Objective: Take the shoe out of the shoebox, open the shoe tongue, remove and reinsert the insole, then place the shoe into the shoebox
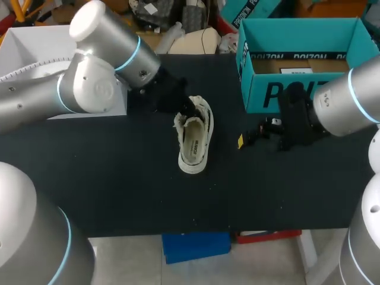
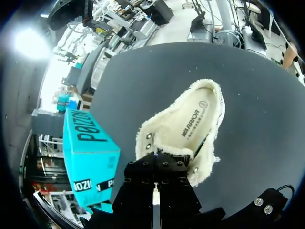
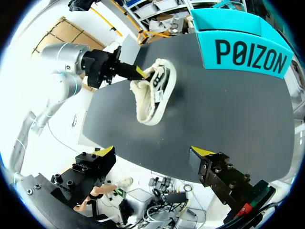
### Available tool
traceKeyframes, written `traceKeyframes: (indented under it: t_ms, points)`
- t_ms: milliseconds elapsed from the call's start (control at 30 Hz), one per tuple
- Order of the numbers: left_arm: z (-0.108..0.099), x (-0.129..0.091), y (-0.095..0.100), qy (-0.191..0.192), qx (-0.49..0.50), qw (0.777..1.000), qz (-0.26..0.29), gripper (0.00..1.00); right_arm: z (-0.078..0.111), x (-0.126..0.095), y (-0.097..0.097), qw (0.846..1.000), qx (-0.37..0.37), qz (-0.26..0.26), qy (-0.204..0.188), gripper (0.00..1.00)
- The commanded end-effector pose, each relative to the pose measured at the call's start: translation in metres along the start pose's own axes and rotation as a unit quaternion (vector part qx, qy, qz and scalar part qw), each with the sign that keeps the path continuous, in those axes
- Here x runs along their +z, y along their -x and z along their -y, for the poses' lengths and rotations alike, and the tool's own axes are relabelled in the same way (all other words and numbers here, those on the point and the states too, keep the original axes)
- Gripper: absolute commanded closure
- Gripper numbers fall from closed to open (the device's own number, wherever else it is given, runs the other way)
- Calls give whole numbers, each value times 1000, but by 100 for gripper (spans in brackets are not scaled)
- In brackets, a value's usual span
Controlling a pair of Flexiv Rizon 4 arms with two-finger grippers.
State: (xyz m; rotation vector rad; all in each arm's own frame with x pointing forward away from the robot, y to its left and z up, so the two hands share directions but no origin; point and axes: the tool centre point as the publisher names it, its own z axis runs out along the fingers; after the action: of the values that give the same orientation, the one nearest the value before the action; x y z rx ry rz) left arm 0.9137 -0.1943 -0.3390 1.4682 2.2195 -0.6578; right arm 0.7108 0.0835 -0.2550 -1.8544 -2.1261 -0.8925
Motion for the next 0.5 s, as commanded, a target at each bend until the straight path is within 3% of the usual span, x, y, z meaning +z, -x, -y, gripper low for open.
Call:
traceKeyframes:
  t_ms: [33,267,400,500]
  points:
    - [2,14,-6,-3,-4,1000,-12,100,0,0,-1,1000,0,1,0,0]
    - [20,2,-19,-28,-13,999,-19,100,0,0,-1,1000,0,1,0,0]
    - [24,-27,-15,-32,-29,999,-27,100,0,0,-1,1000,0,1,0,0]
    - [26,-51,-15,-39,-94,994,-32,100,0,0,-1,1000,0,1,0,0]
